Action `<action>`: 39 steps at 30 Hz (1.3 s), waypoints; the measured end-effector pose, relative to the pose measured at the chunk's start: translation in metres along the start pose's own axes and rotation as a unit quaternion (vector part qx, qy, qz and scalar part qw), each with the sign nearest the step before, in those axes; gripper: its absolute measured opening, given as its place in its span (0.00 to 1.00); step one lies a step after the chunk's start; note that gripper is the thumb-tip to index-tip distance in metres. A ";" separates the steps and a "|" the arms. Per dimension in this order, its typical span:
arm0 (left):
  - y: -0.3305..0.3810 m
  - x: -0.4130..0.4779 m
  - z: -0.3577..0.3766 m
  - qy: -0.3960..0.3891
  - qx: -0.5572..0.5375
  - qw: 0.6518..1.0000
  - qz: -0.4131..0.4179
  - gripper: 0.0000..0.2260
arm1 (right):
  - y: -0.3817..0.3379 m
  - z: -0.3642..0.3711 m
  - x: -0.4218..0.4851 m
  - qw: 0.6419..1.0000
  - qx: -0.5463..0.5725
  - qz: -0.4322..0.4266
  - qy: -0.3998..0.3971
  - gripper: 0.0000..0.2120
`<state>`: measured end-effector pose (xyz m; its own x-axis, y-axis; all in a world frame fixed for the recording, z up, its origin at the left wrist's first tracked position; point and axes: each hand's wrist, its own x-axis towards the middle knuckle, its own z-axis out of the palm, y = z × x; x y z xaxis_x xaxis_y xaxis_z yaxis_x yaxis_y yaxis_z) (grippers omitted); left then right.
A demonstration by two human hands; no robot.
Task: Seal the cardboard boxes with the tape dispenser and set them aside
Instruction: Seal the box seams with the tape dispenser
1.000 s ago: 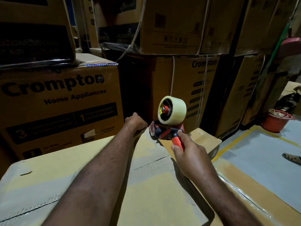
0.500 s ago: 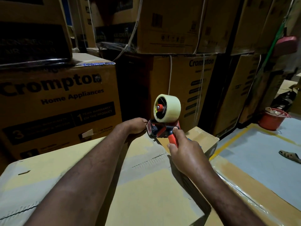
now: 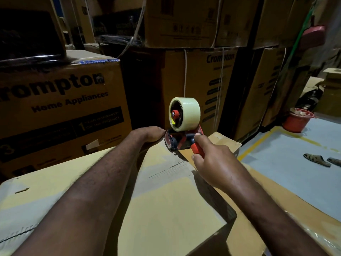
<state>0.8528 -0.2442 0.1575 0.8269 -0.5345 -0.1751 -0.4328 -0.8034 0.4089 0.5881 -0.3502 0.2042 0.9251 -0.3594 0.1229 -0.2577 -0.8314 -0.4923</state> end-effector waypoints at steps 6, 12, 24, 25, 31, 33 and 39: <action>0.008 0.003 0.006 0.028 0.016 0.998 -0.047 0.23 | 0.021 -0.028 -0.049 0.999 -0.021 0.022 -0.025 0.24; 0.029 -0.014 0.012 0.195 0.177 0.964 0.026 0.15 | 0.030 -0.038 -0.067 0.999 0.007 0.039 -0.026 0.27; 0.055 -0.051 0.024 0.019 0.117 0.988 0.098 0.21 | 0.033 -0.029 -0.071 0.997 0.044 0.065 -0.018 0.26; 0.057 -0.050 0.024 0.016 0.120 0.988 0.095 0.20 | 0.034 -0.029 -0.072 0.997 0.040 0.062 -0.018 0.26; 0.067 -0.053 0.025 -0.013 0.180 0.980 0.084 0.21 | 0.055 -0.037 -0.101 0.994 0.061 0.091 -0.012 0.27; 0.067 -0.052 0.029 -0.017 0.208 0.974 0.083 0.21 | 0.059 -0.042 -0.116 0.993 0.066 0.100 -0.010 0.28; 0.069 -0.061 0.033 0.027 0.226 0.970 0.085 0.21 | 0.057 -0.045 -0.150 0.995 0.022 0.100 0.006 0.29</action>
<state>0.7605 -0.2759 0.1665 0.7427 -0.6640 -0.0867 -0.6671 -0.7449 -0.0090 0.4220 -0.3624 0.1961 0.8527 -0.5215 0.0291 -0.4239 -0.7235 -0.5449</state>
